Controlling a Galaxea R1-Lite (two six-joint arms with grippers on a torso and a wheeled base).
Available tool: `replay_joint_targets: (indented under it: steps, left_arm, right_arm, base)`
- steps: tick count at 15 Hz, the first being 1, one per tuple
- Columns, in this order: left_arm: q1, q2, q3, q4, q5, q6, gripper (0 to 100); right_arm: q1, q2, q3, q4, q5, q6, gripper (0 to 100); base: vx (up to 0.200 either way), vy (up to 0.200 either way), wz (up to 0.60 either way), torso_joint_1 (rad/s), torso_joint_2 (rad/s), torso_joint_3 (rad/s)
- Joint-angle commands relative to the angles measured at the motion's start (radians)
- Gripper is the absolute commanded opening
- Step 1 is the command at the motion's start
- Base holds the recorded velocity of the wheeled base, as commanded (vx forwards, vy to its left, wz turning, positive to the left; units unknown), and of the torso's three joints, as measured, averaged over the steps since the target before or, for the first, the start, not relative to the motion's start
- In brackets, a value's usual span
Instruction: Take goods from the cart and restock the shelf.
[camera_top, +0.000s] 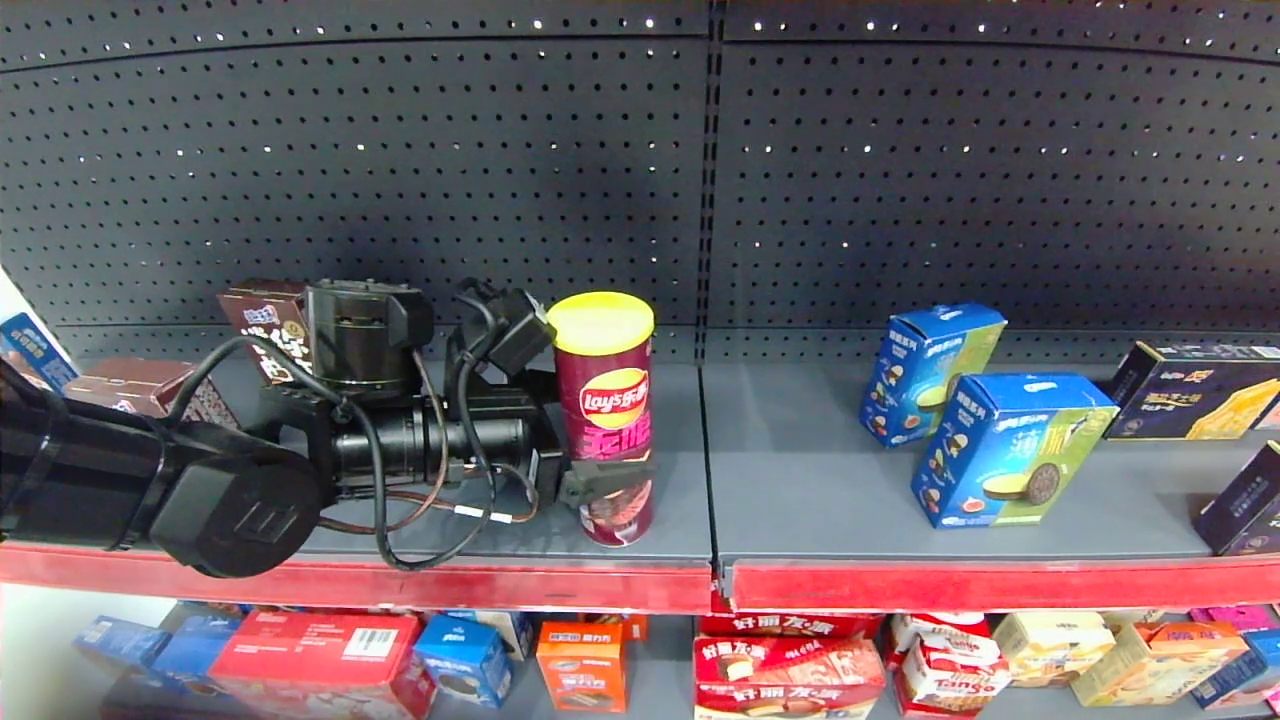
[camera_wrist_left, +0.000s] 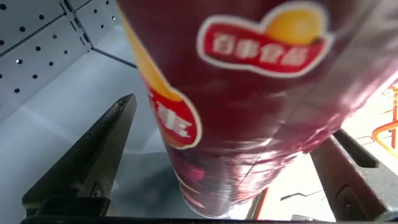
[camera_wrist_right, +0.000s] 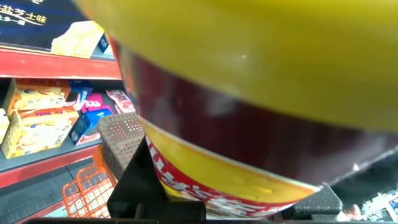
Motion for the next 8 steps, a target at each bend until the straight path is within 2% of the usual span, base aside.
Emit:
replay_joint_targets:
  steps: [1,8]
  left_arm:
    - [0.002,-0.007,0.01,-0.001,-0.001,-0.001,100]
    - [0.013,-0.036,0.061,-0.006,0.016,0.007,100]
  right_arm:
    - [0.0,0.002,-0.001,0.0,-0.001,-0.001,0]
    - [0.0,0.002,-0.011,0.0,0.001,-0.001,0]
  base:
    - [0.0,0.0,0.0,0.0,0.0,0.0]
    - [0.0,0.0,0.0,0.0,0.0,0.0]
